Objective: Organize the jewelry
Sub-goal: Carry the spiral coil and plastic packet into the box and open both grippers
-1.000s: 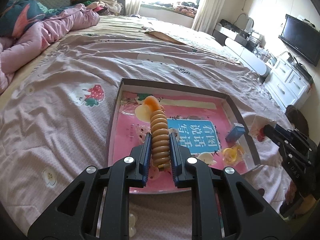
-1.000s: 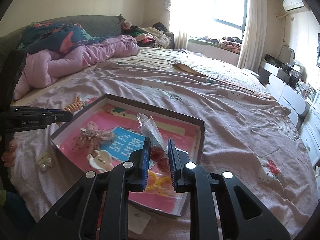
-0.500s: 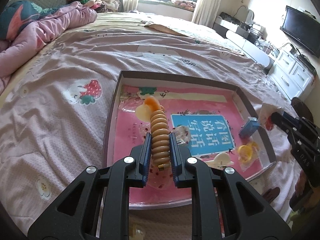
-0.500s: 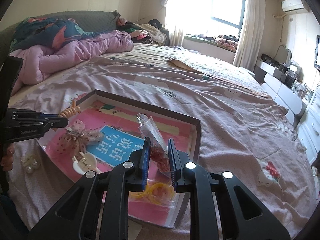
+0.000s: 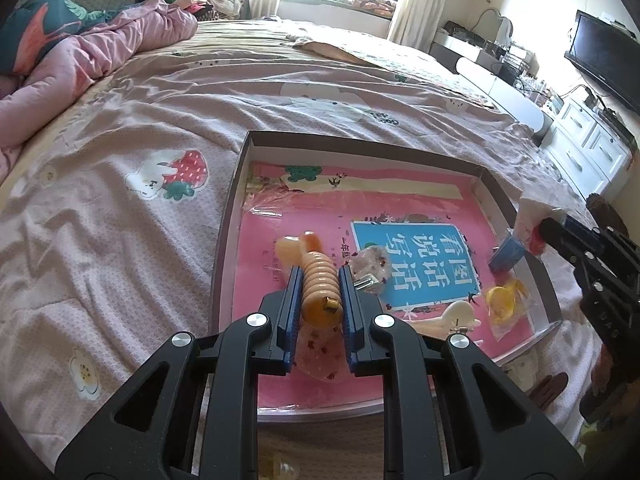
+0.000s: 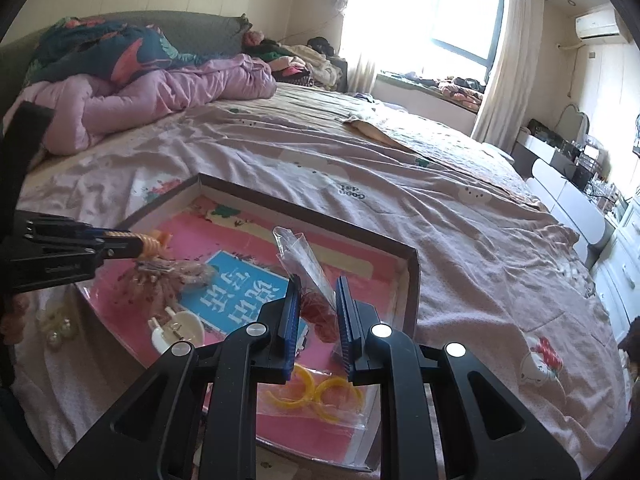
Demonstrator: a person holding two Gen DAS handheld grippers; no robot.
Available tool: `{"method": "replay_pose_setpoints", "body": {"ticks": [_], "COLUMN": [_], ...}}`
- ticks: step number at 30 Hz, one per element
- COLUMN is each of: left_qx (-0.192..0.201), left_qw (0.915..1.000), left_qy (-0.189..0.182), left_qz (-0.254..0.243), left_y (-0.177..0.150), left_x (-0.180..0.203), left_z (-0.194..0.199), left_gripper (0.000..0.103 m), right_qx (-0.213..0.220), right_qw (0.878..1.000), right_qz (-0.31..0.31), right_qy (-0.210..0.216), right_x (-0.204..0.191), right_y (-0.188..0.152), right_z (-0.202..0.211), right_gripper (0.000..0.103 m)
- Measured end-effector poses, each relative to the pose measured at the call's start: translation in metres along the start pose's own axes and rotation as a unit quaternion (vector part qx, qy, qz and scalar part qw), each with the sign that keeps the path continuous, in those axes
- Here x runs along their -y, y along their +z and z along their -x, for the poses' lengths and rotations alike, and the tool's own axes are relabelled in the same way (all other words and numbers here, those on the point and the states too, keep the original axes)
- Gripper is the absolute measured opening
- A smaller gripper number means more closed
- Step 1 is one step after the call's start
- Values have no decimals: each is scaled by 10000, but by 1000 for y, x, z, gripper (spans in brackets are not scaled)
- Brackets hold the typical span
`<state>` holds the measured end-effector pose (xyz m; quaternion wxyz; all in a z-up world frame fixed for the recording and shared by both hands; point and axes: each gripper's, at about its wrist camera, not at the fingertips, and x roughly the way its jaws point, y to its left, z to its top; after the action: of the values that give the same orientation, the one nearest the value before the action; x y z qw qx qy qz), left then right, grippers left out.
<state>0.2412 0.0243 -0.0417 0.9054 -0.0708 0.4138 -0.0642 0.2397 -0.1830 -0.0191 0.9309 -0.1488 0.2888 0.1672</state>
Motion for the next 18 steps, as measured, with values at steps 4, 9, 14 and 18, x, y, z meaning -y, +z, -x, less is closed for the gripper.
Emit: {"method": "replay_pose_setpoints", "body": {"ticks": [4,9,14,18], "left_qx": [-6,49,102,116], "left_qw": [10000,9999,9998,9998], "left_qy": [6,-24,-44,-54], "left_qz": [15,97,136,169], "left_y": [0,0,-1,-3], "left_x": [-1,-6,-8,-8], "left_z": [0,8,14,18], "left_gripper": [11,12,22,22], "right_qx": [-28,0,-111,-345], "right_qw": [9996,9993,9992,9986], "right_qz": [259,370,385,370], "right_qy": [-129,-28,78,167], "right_x": [-11,-22,-28,-33], "right_y": [1,-3,-7,-14], "right_z": [-3,0,-1,-9], "right_gripper": [18,18,18,18]}}
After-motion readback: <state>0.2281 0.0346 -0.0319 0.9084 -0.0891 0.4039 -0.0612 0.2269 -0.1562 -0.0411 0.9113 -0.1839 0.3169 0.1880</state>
